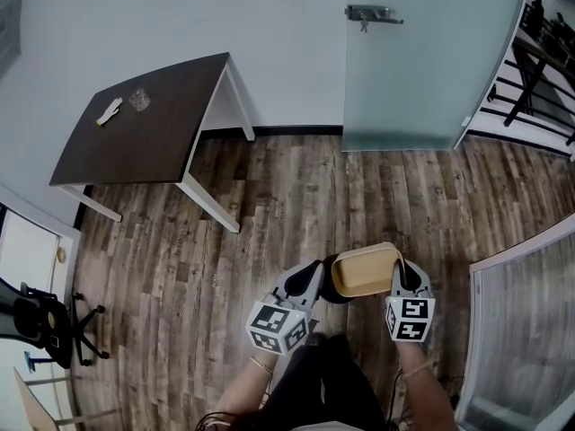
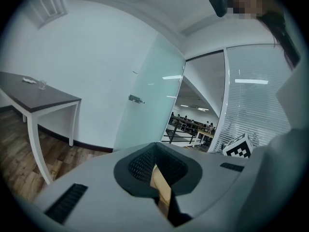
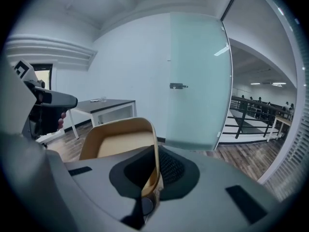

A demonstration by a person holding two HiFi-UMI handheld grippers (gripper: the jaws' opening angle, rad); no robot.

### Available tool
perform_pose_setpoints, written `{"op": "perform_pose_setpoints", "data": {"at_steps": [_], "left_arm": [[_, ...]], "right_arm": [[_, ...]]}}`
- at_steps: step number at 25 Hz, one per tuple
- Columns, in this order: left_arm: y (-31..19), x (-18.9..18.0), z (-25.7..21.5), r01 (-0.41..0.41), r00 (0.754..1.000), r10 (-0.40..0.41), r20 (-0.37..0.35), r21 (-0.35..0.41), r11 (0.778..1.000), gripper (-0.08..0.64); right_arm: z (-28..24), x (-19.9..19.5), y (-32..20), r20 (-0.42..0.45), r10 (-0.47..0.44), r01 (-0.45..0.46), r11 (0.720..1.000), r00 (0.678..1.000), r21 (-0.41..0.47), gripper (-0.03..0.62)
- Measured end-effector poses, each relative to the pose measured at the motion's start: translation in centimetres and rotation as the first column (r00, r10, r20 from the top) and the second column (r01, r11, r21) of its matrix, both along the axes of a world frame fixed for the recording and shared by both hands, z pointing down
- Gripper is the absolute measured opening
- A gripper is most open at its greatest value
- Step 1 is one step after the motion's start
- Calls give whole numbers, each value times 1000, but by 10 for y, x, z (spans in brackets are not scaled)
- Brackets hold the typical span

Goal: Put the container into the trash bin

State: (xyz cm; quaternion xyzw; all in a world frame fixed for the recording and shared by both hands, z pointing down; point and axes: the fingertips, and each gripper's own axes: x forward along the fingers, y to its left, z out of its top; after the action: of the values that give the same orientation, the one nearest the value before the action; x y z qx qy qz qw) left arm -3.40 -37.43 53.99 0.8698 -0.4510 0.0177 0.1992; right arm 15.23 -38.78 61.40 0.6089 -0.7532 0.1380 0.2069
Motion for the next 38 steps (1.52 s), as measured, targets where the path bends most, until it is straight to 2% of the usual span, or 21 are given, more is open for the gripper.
{"op": "perform_pose_setpoints", "data": {"at_steps": [6,13,23,32,38], "left_arm": [[-22,2,45,9,1000,-9,-1,-43,999,18],[-38,8,97,-21,1000,21,3,-80,997,18],[-61,8,189,-17,1000,17,-5,-131,991,18],[-79,2,280,-3,1000,3,0,-154,988,18],[-89,4,326,-2,1000,4,8,-167,986,18]], "right_arm": [[51,-5,-23,-27,-16,15,999,1000,-52,20],[119,-12,-38,-84,-61,51,991,995,-121,23],[230,-22,-60,-106,-85,63,978,991,-200,29],[329,-39,-76,-140,-144,105,961,980,-256,37],[385,-52,-78,-129,-181,136,945,975,-297,55]]}}
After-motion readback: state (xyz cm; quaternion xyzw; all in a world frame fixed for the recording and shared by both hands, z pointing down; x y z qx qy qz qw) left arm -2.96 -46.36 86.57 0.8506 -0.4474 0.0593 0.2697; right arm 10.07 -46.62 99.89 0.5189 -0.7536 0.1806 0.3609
